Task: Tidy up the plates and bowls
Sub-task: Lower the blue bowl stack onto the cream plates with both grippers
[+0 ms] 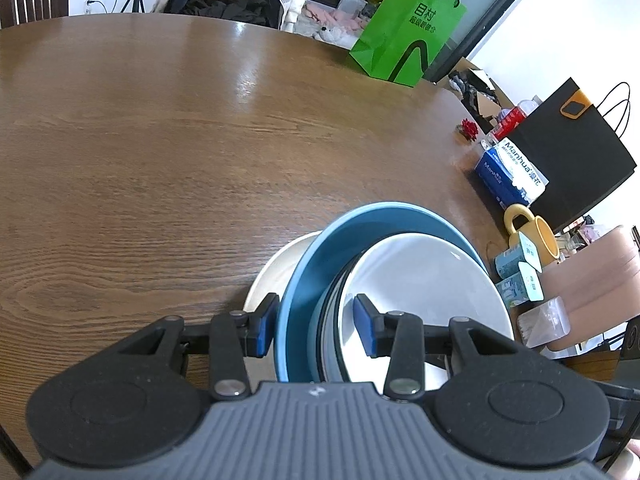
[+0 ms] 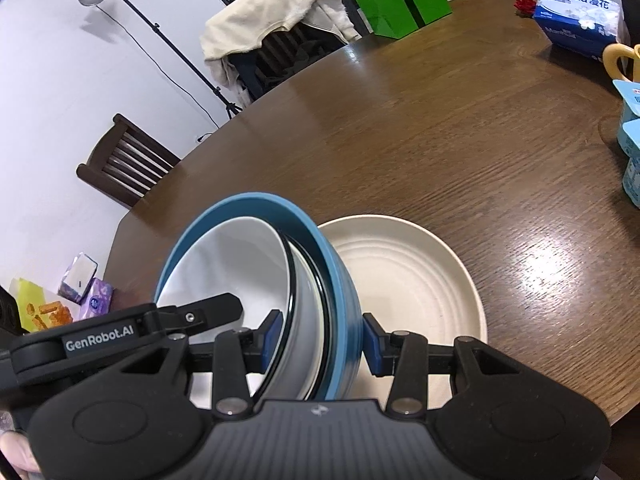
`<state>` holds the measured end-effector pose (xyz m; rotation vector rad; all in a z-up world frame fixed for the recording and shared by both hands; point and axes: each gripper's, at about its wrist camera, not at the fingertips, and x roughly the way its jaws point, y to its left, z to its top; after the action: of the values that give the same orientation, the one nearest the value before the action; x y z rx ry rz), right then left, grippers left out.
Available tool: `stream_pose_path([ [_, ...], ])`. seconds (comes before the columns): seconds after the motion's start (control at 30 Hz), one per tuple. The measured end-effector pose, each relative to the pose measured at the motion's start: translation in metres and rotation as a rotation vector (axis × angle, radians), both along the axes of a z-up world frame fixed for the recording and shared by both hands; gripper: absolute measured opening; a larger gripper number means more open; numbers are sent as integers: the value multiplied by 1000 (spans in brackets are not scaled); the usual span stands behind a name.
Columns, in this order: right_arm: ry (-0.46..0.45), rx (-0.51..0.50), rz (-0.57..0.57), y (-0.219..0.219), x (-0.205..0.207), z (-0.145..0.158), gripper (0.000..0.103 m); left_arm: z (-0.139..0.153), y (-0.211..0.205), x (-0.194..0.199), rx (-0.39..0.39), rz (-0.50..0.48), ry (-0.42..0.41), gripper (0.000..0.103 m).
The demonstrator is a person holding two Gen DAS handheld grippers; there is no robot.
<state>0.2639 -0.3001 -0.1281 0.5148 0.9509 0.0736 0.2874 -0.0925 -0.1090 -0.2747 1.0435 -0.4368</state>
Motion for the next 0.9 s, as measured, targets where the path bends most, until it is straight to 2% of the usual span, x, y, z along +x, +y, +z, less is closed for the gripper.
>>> stream_pose_path([
  [0.9,75,8,-9,-27,9,-26,41,-30,-23,12,19,-8,72,41],
])
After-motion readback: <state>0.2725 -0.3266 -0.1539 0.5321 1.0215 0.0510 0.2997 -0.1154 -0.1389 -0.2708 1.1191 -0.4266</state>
